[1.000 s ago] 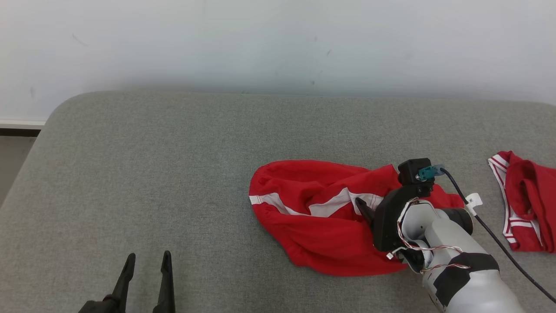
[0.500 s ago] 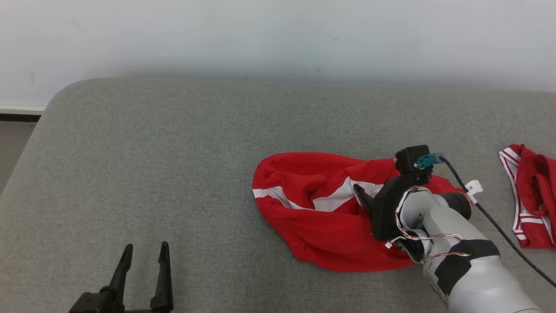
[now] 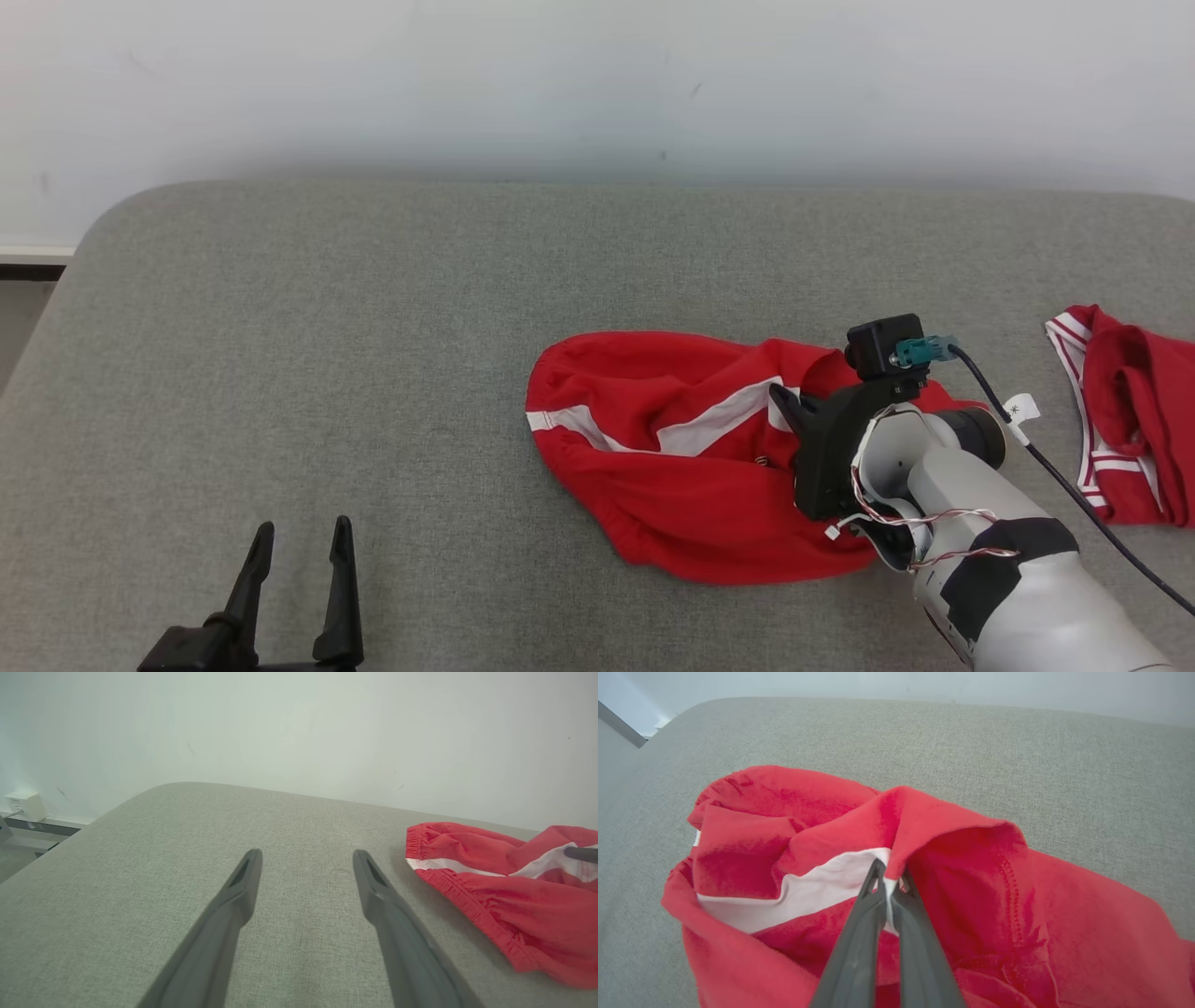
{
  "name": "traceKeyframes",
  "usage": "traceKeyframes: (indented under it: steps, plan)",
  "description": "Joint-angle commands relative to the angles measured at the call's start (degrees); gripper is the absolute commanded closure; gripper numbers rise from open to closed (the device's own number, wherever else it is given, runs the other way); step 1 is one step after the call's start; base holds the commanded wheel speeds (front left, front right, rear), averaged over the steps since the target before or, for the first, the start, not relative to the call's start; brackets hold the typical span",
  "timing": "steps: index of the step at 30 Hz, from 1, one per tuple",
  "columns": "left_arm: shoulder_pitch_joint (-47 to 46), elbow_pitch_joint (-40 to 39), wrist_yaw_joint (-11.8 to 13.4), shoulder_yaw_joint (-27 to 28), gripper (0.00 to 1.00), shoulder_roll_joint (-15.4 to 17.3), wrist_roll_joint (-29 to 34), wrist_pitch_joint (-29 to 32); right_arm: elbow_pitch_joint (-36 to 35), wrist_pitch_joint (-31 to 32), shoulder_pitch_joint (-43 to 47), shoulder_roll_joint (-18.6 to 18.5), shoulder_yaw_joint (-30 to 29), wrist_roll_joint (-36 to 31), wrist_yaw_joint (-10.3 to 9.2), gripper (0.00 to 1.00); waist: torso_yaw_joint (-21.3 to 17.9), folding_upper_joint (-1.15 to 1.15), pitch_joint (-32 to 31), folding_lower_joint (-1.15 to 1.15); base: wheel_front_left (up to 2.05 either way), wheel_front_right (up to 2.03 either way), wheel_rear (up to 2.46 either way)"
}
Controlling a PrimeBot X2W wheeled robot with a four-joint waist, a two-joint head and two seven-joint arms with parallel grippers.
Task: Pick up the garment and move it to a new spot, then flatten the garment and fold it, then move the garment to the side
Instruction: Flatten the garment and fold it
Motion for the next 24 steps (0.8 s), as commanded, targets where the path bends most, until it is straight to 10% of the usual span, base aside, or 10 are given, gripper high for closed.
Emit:
traceKeyframes:
  steps: [1, 24]
  plan:
    - [-0.4, 0.0, 0.0, 0.2, 0.00, 0.0, 0.3, 0.0, -0.6, -0.8, 0.2, -0.3, 0.2, 0.6, -0.15, 1.00, -0.3, 0.00, -0.5, 0.00, 0.00, 0.00, 0.00]
    - [3.4, -0.8, 0.4, 1.5, 0.00, -0.1, -0.3, 0.0, -17.3, 12.5, 20.0, -13.2, -19.6, 6.8, -0.15, 1.00, -3.4, 0.00, -4.9, 0.00, 0.00, 0.00, 0.00]
